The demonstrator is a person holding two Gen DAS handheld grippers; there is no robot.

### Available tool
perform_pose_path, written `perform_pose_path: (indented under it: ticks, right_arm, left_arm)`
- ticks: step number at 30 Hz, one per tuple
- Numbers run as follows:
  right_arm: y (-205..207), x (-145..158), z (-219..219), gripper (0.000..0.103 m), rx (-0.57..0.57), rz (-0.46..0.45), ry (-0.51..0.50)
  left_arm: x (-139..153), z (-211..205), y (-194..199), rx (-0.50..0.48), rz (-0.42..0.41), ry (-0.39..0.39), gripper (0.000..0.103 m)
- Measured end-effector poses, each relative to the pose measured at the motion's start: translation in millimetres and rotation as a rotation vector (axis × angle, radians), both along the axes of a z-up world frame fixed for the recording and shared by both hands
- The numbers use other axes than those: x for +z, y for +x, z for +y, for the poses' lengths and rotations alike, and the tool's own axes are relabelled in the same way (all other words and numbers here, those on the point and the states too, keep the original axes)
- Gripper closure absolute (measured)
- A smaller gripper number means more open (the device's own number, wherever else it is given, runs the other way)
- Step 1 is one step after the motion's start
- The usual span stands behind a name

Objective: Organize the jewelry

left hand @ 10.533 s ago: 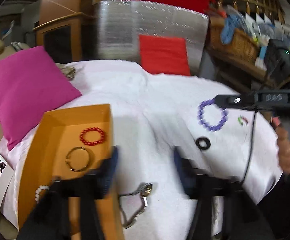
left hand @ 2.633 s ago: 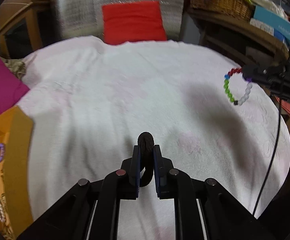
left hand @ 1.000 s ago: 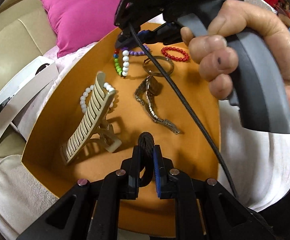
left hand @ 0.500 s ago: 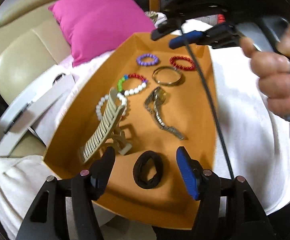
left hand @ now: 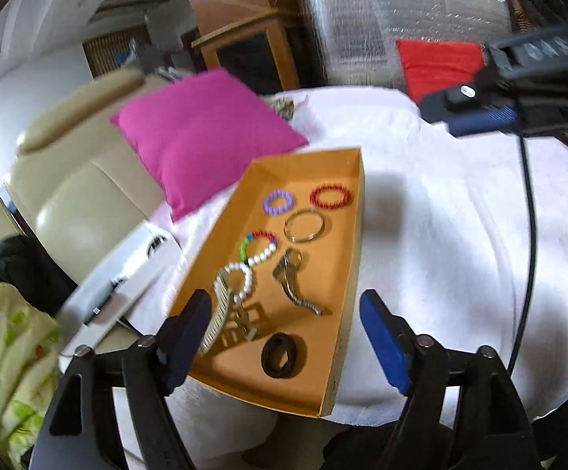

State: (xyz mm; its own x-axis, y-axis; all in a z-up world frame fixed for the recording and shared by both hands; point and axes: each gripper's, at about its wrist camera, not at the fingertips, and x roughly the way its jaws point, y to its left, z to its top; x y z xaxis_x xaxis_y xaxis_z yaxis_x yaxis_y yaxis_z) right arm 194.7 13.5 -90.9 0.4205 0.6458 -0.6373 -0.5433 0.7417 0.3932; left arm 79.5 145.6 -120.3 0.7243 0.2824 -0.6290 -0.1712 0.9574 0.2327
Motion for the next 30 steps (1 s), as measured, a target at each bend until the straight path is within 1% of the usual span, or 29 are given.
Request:
perform_pose_path:
  ticks: [1,2,6,12,16,22,28,30]
  right_arm:
    - [-7.1,4.1,-7.2,0.059,-0.005,-0.014,0.005]
    - [-15.1,8.8,-15.4,0.059,-0.010,-0.028,0.012]
    - [-45.5,23.2,-40.5,0.059,-0.023,-0.080,0.033]
    - [-79.1,34.5,-67.8,0.059,-0.043,-0.136,0.052]
    - [-95.7,35.5,-88.1,0.059,-0.068,-0.155,0.062]
    - [-103.8,26.7,-112.6,0.059,-0.109,-0.139,0.074]
    - [-112.5,24.1,-112.5,0.059,-0.114,-0.152,0.071]
    - [-117.3,25.4,-107.3,0.058,-0.104,-0.165,0.066]
  left_arm:
    - [4.6,-2.2,-3.3,-0.003,-0.012,0.007,0.021]
    - [10.5,-5.4,-7.7,-0.007,-0.026,0.016,0.021]
    - [28.2,-15.2,-20.5,-0.015,-0.059,0.039,0.020]
    - [42.5,-31.0,-34.2,-0.025,-0.091,0.074,0.019]
    - [44.3,-39.3,-37.4,-0.033,-0.092,0.094,0.019]
    - [42.0,-47.6,-37.5,-0.032,-0.076,0.114,0.019]
    - [41.2,-44.8,-38.6,-0.011,-0.064,0.114,0.018]
    - [41.3,-42.2,-39.5,0.000,-0.063,0.112,0.016]
